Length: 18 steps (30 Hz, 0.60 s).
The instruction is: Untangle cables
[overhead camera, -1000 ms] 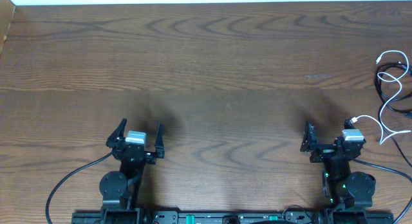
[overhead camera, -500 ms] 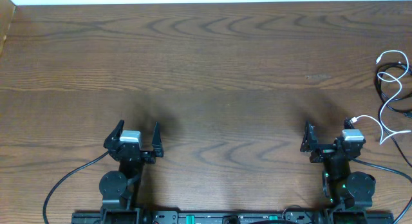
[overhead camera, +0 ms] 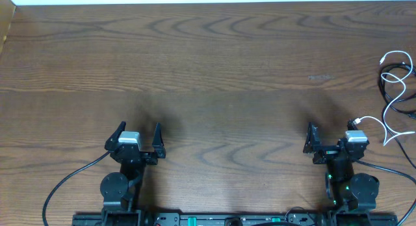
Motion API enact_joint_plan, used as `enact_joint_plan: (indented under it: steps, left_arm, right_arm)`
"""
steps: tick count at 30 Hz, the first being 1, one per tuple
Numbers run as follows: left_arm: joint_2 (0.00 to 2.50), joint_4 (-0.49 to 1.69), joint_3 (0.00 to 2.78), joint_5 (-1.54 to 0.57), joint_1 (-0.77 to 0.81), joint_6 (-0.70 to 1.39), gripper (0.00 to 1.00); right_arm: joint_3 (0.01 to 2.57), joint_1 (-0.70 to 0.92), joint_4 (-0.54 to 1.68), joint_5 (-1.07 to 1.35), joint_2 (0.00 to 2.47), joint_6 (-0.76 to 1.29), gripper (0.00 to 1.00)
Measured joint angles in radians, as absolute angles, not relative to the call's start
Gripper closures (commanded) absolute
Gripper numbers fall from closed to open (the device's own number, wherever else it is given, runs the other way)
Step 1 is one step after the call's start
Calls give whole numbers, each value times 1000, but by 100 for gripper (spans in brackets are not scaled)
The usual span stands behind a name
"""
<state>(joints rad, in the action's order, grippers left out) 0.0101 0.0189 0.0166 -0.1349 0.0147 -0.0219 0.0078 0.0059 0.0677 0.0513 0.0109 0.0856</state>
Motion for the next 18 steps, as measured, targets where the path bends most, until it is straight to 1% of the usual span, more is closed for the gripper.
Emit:
enact_joint_plan:
  steps: [18]
  left_arm:
    - [10, 18, 17, -144, 15, -3, 6]
  right_arm:
    - [8, 6, 68, 52, 11, 86, 1]
